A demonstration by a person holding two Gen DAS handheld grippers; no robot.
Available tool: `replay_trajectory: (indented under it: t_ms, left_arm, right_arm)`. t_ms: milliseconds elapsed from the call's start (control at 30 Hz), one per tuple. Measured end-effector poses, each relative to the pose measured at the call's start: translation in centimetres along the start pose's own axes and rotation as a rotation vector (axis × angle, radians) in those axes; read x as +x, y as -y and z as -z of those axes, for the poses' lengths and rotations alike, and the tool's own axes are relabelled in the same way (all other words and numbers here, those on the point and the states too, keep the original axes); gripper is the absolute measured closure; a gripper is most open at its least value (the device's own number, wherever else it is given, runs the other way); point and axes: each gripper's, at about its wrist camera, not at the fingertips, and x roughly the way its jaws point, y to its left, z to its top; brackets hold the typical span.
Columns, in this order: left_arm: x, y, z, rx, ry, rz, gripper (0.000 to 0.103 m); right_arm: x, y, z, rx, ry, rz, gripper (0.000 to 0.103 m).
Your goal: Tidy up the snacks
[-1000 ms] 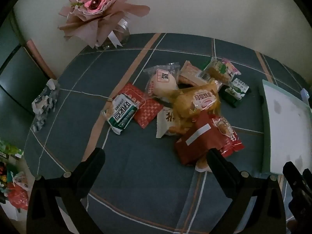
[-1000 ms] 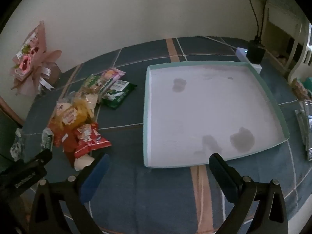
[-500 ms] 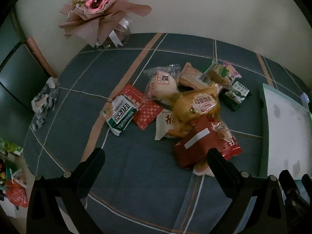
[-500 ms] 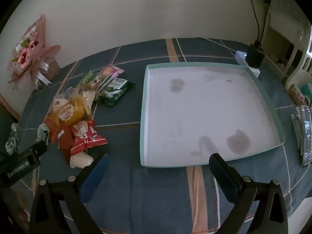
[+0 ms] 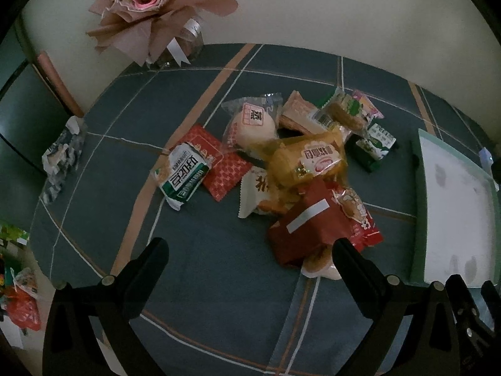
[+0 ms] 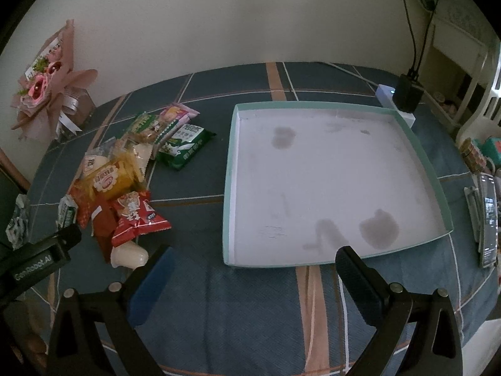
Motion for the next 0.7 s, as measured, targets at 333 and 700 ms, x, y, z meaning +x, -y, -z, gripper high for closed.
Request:
replay_trajectory:
  t_ms: [333, 700]
  left_arm:
    - [0.29, 0.08, 0.05, 0.001, -0.022, -0.001, 0.0]
    - [0.48, 0.34, 0.02, 0.001, -0.033, -0.002, 0.0]
  right_arm:
    - [-0.09, 0.34, 0.03, 0.001, -0.005, 0.003, 0.0]
    - [-0.15, 0.56, 0.07, 0.003, -0.007, 0.015, 0.0]
